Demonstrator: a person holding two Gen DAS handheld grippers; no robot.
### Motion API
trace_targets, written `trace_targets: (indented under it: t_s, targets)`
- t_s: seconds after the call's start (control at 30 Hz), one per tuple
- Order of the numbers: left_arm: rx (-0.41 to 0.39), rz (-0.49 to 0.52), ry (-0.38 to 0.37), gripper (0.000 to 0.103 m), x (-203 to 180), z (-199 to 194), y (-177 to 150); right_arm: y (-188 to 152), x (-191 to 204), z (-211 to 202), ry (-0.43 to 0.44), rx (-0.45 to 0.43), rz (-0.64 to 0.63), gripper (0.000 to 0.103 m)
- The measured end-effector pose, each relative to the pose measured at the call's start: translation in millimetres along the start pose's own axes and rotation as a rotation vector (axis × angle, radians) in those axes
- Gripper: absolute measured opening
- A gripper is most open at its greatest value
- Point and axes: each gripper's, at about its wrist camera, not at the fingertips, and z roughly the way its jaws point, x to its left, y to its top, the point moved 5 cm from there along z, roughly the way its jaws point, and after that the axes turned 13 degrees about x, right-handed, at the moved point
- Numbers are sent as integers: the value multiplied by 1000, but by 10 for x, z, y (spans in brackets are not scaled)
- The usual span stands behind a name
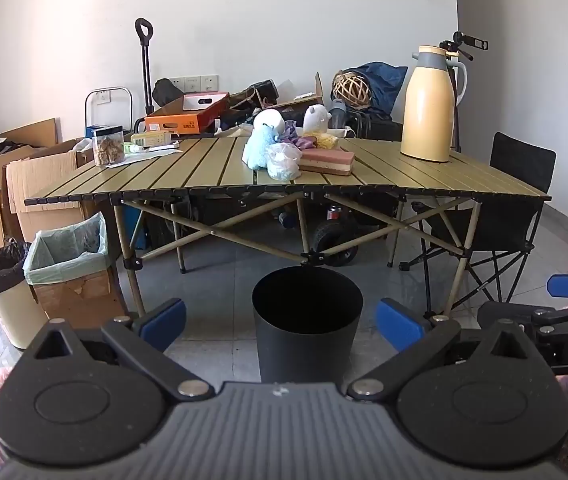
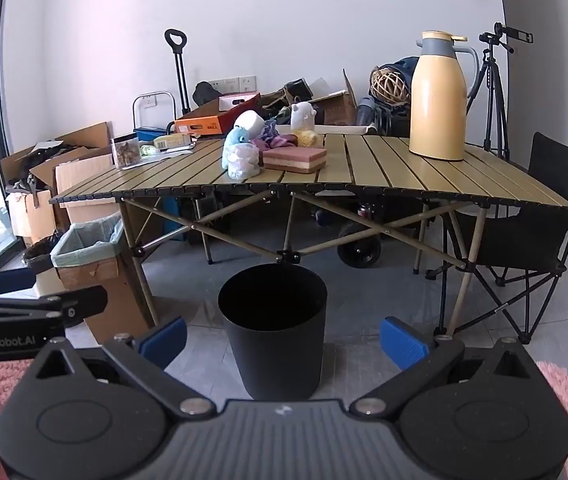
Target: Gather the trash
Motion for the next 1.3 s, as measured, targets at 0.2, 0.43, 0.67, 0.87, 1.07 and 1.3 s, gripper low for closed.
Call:
trace_targets:
  t_s: [0.2,0.43,0.67,0.87,1.07,1.3]
  targets:
    - [-2,5,2,103,-22,-70,-16,-5,-3,-5,7,-4,5,103]
    - [6,7,-12,103,-34,-83,-28,-9,3,-9,6,-2,2,103]
    - [16,12,-9,103,-57,-9,-8,-27,-9,2,9,2,-2,103]
    - [17,12,-10,103,-53,-12,-7,17,33,-3,5,9,-5,103]
    - [16,11,-10,103,-53,-8,-11,26,41,-4,6,9,-7,103]
    - [17,11,-11,103,-53,-8,-10,30,43,-2,6,10,-7,103]
